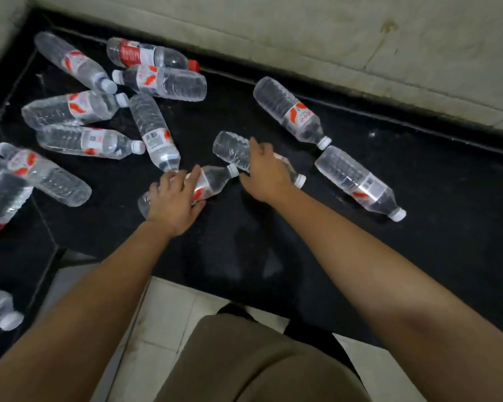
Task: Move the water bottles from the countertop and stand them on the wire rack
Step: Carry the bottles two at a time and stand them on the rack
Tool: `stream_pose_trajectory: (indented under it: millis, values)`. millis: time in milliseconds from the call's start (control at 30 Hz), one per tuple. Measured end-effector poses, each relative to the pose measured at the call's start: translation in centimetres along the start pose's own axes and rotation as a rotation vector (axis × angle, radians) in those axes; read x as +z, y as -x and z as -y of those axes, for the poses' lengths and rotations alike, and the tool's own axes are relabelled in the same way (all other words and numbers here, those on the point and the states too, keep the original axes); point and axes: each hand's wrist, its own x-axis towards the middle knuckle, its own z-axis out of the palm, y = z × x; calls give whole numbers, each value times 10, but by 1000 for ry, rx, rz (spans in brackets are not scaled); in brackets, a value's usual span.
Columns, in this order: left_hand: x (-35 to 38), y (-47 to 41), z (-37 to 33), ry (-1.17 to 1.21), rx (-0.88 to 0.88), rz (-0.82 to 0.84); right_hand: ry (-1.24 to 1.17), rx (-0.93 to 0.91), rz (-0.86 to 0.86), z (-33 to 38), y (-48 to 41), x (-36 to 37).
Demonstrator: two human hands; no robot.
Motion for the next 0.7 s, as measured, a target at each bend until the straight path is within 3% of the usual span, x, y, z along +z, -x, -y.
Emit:
stream_pose_trajectory:
  millis: [133,333,433,533,700]
  values:
    - [9,-4,1,-66,20,-49,180,120,27,-1,-24,16]
    - [11,-3,4,-98,70,-71,115,243,86,-32,-9,10]
    - [8,-2,-4,-57,-9,7,252,224,117,-50,21,3]
    - [9,1,-14,136,-145,37,336,26,177,-70,58,2]
    - [22,10,-46,658,-265,166,-25,-53,239,-98,107,9]
